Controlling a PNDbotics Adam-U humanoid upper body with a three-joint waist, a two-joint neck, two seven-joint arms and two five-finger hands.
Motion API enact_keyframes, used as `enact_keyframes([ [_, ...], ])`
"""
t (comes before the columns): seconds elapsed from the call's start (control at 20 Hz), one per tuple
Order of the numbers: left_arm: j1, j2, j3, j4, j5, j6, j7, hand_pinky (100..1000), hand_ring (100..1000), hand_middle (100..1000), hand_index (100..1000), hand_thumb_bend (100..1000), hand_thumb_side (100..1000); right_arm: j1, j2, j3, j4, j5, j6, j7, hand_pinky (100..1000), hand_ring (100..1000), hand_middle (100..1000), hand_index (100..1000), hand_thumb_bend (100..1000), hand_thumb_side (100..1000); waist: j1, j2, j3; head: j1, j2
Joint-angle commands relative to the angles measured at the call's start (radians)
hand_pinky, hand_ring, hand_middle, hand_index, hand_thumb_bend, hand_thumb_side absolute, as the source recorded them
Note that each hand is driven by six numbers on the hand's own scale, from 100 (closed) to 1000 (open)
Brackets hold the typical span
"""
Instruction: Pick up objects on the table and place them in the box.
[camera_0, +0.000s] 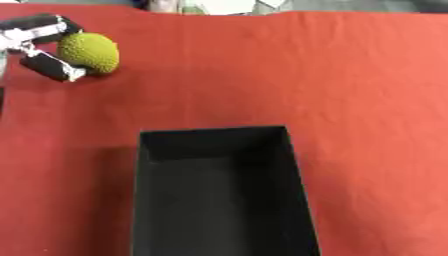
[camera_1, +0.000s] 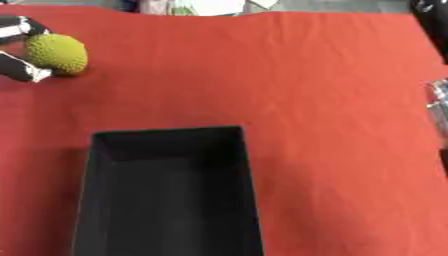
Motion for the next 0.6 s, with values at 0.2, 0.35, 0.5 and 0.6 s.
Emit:
enact_keyframes([
  [0.2, -0.025, 0.016, -0.004, -0.025, 0.014, -0.032, 0.002, 657, 540, 524, 595, 174, 143, 0.003, -0.016, -0.009, -0.016, -0.007, 0.008, -0.002, 727, 824, 602, 761, 100, 492, 0.001, -0.038, -0.002, 0.003, 0.009],
  [0.35, -0.028, 0.014, -0.002, -0.057, 0.033, -0.042, 0.065, 630, 493, 505, 565, 325, 100, 0.004, -0.016, -0.009, -0.016, -0.007, 0.008, -0.002, 727, 824, 601, 761, 100, 489, 0.001, -0.044, -0.001, 0.002, 0.015],
  [0.5, -0.031, 0.014, -0.017, -0.094, 0.053, -0.080, 0.116, 611, 460, 491, 544, 453, 100, 0.006, -0.017, -0.009, -0.016, -0.006, 0.006, -0.002, 728, 823, 602, 761, 100, 486, 0.001, -0.050, 0.001, 0.000, 0.021],
  [0.6, -0.031, 0.017, -0.032, -0.115, 0.075, -0.115, 0.139, 594, 427, 471, 515, 513, 100, 0.007, -0.017, -0.010, -0.016, -0.006, 0.005, -0.003, 728, 823, 602, 762, 100, 486, 0.000, -0.054, 0.003, -0.002, 0.024],
])
